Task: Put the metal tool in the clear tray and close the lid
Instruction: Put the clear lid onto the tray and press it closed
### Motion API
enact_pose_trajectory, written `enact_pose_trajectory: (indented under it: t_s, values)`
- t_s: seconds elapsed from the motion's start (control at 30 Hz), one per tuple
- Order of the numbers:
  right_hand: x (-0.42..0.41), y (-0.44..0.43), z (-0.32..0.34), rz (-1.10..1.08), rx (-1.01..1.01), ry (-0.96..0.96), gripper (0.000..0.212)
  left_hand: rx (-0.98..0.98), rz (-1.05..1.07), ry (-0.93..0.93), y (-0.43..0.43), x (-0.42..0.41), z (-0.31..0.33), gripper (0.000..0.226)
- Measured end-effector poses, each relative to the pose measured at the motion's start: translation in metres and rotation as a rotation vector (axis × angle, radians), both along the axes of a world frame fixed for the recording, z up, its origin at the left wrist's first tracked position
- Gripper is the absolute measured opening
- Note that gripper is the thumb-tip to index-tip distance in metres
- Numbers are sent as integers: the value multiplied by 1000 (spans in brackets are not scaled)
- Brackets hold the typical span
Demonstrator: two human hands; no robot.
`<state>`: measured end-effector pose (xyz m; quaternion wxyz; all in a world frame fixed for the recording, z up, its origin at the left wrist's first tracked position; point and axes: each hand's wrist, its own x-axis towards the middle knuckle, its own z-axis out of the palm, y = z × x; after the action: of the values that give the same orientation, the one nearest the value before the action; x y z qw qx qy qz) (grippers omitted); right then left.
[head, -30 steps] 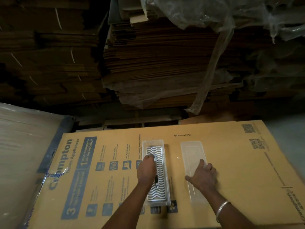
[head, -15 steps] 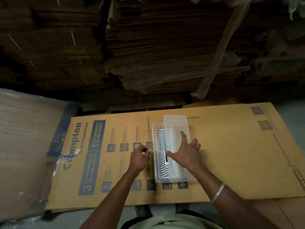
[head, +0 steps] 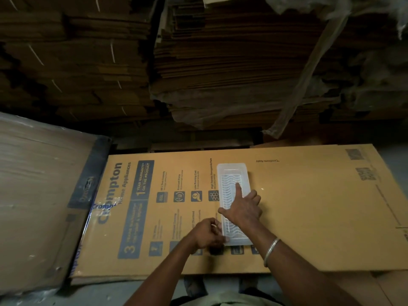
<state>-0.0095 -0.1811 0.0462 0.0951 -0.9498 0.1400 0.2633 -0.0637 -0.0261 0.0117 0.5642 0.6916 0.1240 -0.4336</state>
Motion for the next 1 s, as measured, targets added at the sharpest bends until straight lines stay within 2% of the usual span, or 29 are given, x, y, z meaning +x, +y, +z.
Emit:
enact_pose_trajectory:
  t_s: [0.27, 0.3, 0.37, 0.43, 0.47, 0.53, 0.6, 0.7, 0.8, 1.0]
  values:
    - [2, -7, -9, 52, -10, -11, 120, 51, -25, -95, -3, -7, -4, 44]
    - [2, -9, -10, 64, -10, -10, 115, 76, -31, -111, -3, -9, -4, 46]
    - [7, -15, -9, 79, 9, -9, 94, 141, -49, -153, -5, -8, -1, 58]
    - [17, -21, -3, 130, 4, -11, 72, 260, -103, -254, -7, -2, 4, 78]
    - [23, -25, 0, 170, -6, -29, 71, 327, -136, -316, -8, 2, 7, 89]
    - [37, -33, 3, 263, -14, -97, 76, 426, -182, -442, -13, 13, 16, 103]
    - [53, -43, 3, 328, 9, -154, 81, 511, -231, -576, -17, 30, 27, 103]
    - [72, -54, 2, 388, 29, -131, 100, 668, -350, -699, -20, 67, 40, 113]
    - [86, -59, 4, 447, 31, -72, 115, 787, -499, -727, -25, 103, 48, 129]
    - [98, -60, 3, 475, 43, -39, 119, 914, -755, -673, -35, 141, 46, 141]
